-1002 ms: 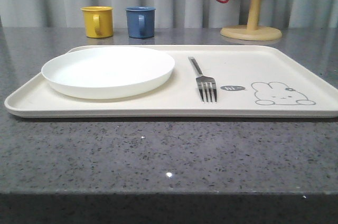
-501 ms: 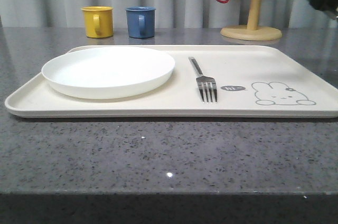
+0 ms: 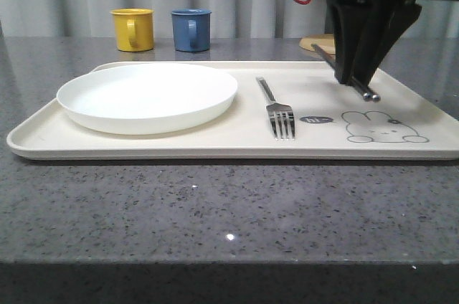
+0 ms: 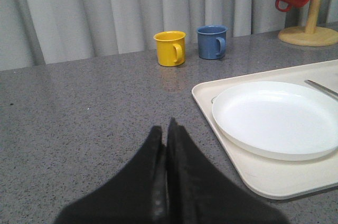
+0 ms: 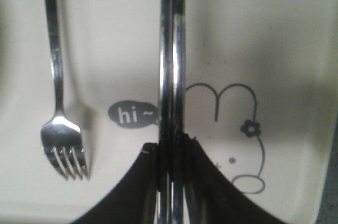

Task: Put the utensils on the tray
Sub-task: 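Lower the chopsticks onto the tray beside the fork and release, then grasp the silver spoon with the right gripper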

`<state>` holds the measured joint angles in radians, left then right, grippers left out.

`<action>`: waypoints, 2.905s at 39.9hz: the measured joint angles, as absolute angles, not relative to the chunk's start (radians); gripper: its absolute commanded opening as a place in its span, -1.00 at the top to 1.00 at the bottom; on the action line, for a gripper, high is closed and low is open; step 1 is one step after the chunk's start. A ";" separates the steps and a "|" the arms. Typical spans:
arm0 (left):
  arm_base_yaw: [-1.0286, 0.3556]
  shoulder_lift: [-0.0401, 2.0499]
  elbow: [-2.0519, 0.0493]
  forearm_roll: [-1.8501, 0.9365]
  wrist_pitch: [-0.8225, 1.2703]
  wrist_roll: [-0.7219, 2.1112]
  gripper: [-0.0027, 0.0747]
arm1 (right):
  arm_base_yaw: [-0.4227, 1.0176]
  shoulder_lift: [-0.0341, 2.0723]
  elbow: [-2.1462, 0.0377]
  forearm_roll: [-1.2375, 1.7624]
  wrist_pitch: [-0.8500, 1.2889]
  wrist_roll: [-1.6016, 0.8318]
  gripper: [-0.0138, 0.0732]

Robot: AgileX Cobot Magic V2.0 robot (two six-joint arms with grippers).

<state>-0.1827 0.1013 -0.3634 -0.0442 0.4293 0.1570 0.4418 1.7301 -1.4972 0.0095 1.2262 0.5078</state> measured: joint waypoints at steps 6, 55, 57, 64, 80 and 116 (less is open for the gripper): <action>-0.183 0.101 -0.363 -0.044 0.429 0.157 0.98 | 0.442 1.774 -1.497 0.016 1.196 0.514 0.48; -0.183 0.101 -0.363 -0.044 0.429 0.157 0.98 | 0.439 1.801 -1.517 0.030 1.205 0.514 0.01; -0.183 0.101 -0.363 -0.044 0.429 0.157 0.98 | 0.433 1.801 -1.540 0.017 1.217 0.509 0.01; -0.183 0.101 -0.363 -0.044 0.429 0.157 0.98 | 0.363 1.782 -1.629 -0.040 1.221 0.412 0.01; -0.183 0.101 -0.363 -0.045 0.429 0.157 0.98 | -0.075 1.635 -1.560 -0.089 1.234 0.130 -0.15; -0.179 0.101 -0.363 -0.045 0.429 0.157 0.98 | -0.266 1.866 -1.555 -0.118 1.180 0.010 -0.11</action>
<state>-0.1788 0.1013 -0.3634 -0.0455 0.4293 0.1570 -0.2657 1.8664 -1.5554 -0.1183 1.1796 0.0095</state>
